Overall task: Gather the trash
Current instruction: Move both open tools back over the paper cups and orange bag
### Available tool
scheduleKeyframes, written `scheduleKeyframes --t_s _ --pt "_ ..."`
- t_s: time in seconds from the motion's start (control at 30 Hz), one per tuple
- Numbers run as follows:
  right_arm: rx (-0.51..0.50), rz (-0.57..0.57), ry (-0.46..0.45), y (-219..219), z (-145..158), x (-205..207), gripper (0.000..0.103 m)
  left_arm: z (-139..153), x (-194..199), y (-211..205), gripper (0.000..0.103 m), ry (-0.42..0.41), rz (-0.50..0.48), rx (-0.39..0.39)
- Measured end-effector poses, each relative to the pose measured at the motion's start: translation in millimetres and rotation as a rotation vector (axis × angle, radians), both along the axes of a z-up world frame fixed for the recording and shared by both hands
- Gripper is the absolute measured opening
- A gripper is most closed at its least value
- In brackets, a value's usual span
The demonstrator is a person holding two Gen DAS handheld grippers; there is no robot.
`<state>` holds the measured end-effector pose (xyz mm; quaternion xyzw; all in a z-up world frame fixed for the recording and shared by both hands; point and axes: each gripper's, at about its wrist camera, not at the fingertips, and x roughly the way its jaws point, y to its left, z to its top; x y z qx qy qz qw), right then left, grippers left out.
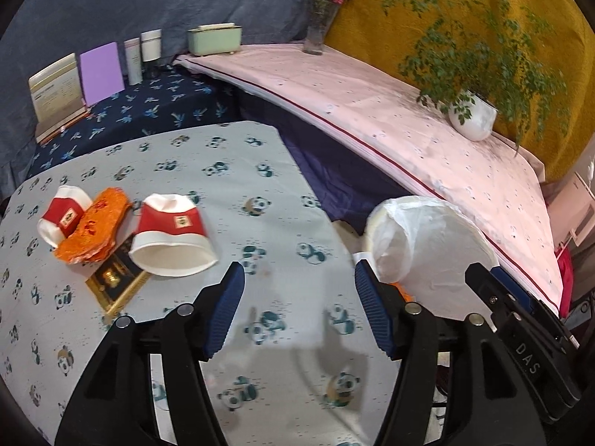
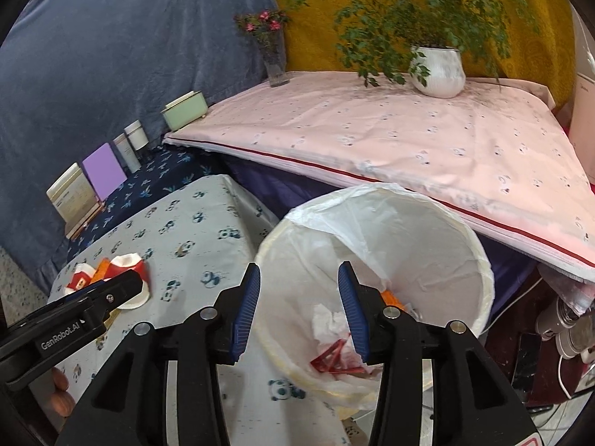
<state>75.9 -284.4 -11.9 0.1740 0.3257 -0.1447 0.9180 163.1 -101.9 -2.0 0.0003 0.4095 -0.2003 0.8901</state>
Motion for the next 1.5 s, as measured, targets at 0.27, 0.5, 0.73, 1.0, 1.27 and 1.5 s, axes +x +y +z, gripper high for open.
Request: scheduleKeyframes --t_s 0.27,0.5,0.73,1.0,1.27,1.5 --pt "-0.012 0.084 0.001 46 6 16 0.043 -1 9 59 0.059 0.005 0.109 -0.002" --pt "-0.019 0.172 0.013 94 5 32 0.043 -4 15 118 0.059 0.009 0.215 -0.002" --pt "-0.021 0.257 0.028 140 1 47 0.043 -11 21 175 0.059 0.016 0.319 0.011" --pt "-0.017 0.334 0.052 184 -7 66 0.043 -22 31 229 0.064 0.042 0.416 0.016" --pt "0.003 0.375 0.079 212 -25 95 0.043 -31 50 265 0.076 0.043 0.481 0.013" --pt "0.018 0.387 0.107 224 -44 124 0.043 -38 80 270 0.089 0.028 0.484 0.031"
